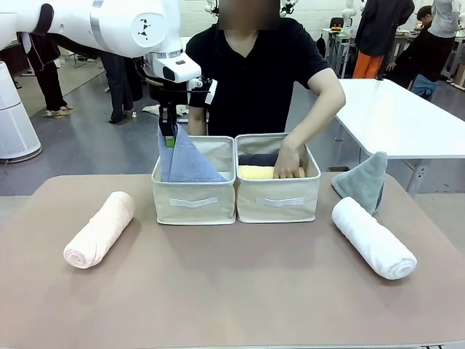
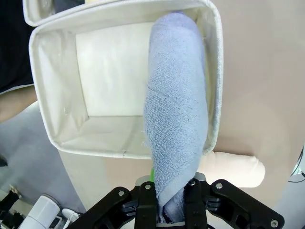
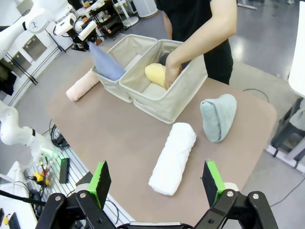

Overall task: Sort the towels based on their folding style.
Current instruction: Pick up one triangle-folded towel and place it in the left Fabric basket.

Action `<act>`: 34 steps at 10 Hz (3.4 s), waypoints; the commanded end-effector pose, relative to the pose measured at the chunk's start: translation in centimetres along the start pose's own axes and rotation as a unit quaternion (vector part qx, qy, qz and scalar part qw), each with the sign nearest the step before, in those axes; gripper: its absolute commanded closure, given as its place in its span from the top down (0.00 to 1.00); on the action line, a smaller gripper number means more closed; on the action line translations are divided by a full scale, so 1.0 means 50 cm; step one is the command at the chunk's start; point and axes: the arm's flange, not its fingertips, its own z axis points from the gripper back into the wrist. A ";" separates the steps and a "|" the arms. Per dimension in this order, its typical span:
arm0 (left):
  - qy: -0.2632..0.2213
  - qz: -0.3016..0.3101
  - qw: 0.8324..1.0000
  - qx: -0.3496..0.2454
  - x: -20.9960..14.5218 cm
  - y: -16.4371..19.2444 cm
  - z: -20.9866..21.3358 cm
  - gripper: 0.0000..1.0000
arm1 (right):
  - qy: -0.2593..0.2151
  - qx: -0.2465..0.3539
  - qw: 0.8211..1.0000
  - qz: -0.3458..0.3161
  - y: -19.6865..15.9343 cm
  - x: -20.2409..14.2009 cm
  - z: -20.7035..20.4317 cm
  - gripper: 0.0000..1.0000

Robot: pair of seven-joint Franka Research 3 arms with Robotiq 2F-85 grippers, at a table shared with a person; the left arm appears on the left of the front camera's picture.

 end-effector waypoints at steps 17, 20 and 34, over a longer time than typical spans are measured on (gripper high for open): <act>0.001 -0.005 0.999 -0.046 0.001 -0.033 -0.146 0.17 | 0.000 0.003 1.000 0.000 0.000 -0.001 -0.003 1.00; 0.000 -0.007 0.999 -0.044 -0.003 -0.031 -0.148 0.17 | 0.000 0.003 1.000 0.000 0.000 -0.001 -0.003 1.00; -0.022 -0.011 0.999 -0.033 -0.021 -0.046 -0.098 1.00 | 0.000 0.003 1.000 0.000 0.000 -0.001 -0.003 1.00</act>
